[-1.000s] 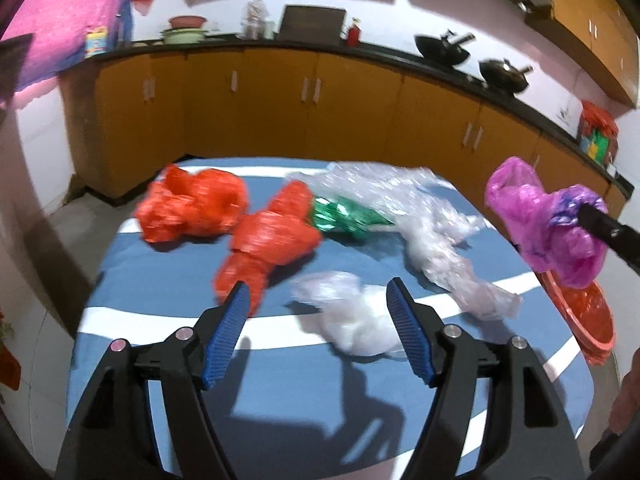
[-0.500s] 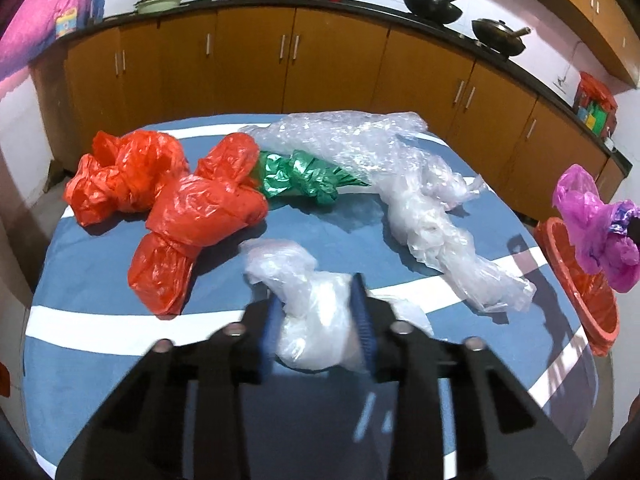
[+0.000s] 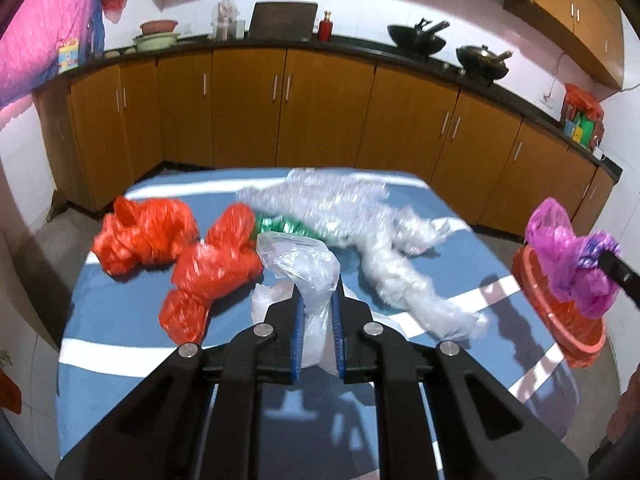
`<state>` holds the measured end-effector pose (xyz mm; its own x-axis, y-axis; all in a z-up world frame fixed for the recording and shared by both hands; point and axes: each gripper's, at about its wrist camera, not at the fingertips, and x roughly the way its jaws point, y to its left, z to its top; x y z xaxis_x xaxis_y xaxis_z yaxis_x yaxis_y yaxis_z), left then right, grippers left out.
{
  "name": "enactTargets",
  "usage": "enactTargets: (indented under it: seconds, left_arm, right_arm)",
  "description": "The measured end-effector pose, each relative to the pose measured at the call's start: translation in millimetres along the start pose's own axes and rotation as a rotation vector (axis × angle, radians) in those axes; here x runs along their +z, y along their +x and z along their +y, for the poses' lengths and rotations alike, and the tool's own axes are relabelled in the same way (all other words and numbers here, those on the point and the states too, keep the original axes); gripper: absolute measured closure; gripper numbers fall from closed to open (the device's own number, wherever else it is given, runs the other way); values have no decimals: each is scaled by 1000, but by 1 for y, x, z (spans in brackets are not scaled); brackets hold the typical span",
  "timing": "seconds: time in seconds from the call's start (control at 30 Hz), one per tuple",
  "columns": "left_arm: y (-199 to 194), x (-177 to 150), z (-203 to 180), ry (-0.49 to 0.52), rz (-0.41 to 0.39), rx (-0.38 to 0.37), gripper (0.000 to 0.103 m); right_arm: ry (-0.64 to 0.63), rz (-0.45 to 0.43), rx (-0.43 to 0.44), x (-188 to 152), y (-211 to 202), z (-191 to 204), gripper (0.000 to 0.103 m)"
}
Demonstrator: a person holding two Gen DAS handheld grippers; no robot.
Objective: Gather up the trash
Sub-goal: 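Grasp the purple-pink bag with the right tool while the left tool grasps the clear bag, then carry both held bags toward the red wastebasket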
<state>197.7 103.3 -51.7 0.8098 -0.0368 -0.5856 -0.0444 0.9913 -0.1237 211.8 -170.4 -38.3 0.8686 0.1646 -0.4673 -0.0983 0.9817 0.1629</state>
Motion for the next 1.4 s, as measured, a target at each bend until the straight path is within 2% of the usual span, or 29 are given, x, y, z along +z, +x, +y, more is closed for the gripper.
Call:
enactTargets:
  seconds: [0.4,0.77,1.4]
  left_arm:
    - [-28,24,-45,49,-97,-66,91]
    - [-25,33,-103,108,-120,-153,91]
    - [24,30,-270,319,-75,-360,91]
  right_arm:
    - [32,-47,-19,3,-27,-22,82]
    - [80,-75,-81,6,-43,-65,82]
    - [219,-85,-286,5,-45,-187,82]
